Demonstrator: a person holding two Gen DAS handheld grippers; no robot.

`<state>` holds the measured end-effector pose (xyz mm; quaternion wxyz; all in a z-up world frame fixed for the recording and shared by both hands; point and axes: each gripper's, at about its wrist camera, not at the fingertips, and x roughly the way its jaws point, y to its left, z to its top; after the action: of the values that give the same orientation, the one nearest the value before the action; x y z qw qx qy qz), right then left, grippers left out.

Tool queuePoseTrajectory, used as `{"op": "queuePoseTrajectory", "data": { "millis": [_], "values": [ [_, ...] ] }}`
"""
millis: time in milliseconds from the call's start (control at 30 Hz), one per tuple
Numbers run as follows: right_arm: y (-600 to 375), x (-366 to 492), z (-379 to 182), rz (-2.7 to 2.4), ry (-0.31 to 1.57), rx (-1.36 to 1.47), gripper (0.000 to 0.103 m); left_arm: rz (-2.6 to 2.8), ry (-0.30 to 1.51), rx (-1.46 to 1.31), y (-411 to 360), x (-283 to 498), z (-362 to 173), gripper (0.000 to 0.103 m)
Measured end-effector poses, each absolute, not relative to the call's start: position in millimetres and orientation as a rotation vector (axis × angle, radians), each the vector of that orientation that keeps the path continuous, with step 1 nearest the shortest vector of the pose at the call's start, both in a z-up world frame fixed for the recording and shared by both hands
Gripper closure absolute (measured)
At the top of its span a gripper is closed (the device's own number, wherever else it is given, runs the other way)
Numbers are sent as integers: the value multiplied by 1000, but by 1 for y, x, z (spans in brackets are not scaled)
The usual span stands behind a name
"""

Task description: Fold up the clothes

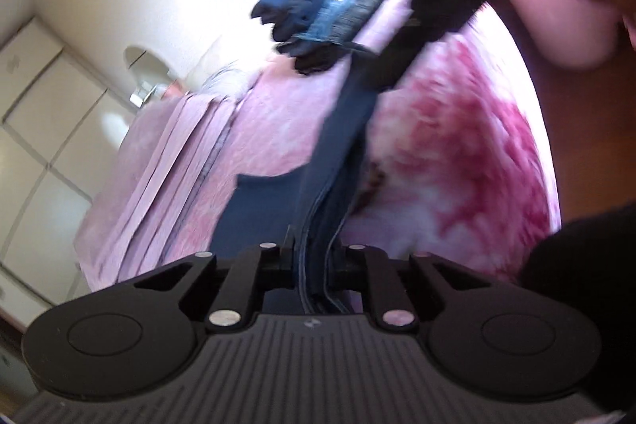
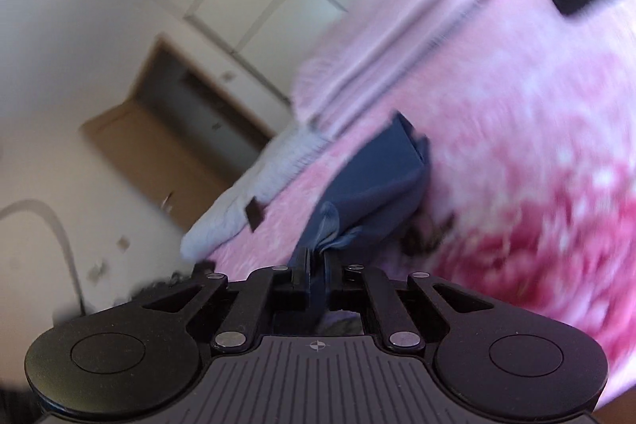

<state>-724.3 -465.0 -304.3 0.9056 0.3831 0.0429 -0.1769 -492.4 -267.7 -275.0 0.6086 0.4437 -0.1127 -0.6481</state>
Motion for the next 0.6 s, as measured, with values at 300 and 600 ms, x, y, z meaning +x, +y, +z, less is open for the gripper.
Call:
{"op": "queuePoseTrajectory", "data": {
  "millis": [300, 600],
  "values": [
    [-472, -650, -312, -414, 359, -50, 3, -1539, -160, 902, -252, -433, -221, 93],
    [-456, -539, -362, -163, 508, -846, 3, -1552, -152, 910, -235, -417, -216, 93]
  ]
}}
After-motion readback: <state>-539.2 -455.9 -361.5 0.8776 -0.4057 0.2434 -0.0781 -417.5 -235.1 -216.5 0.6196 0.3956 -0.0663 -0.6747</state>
